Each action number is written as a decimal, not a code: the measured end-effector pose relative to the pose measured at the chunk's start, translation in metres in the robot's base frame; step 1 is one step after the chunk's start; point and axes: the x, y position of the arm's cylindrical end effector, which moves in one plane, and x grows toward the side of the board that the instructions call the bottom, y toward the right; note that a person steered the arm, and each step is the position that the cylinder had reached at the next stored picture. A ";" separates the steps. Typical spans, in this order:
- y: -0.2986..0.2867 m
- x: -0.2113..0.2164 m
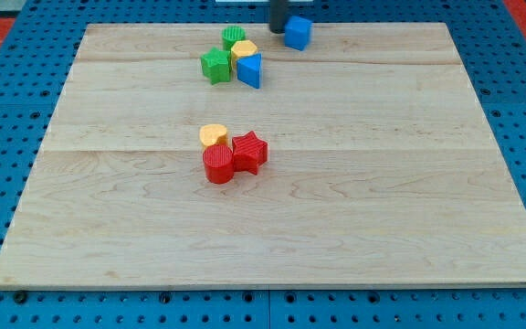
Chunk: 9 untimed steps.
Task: Place green star and the hexagon in a diagonal line
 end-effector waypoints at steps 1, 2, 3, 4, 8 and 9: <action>0.042 0.024; 0.011 0.043; -0.049 0.051; -0.085 0.072; -0.231 0.094; -0.247 0.102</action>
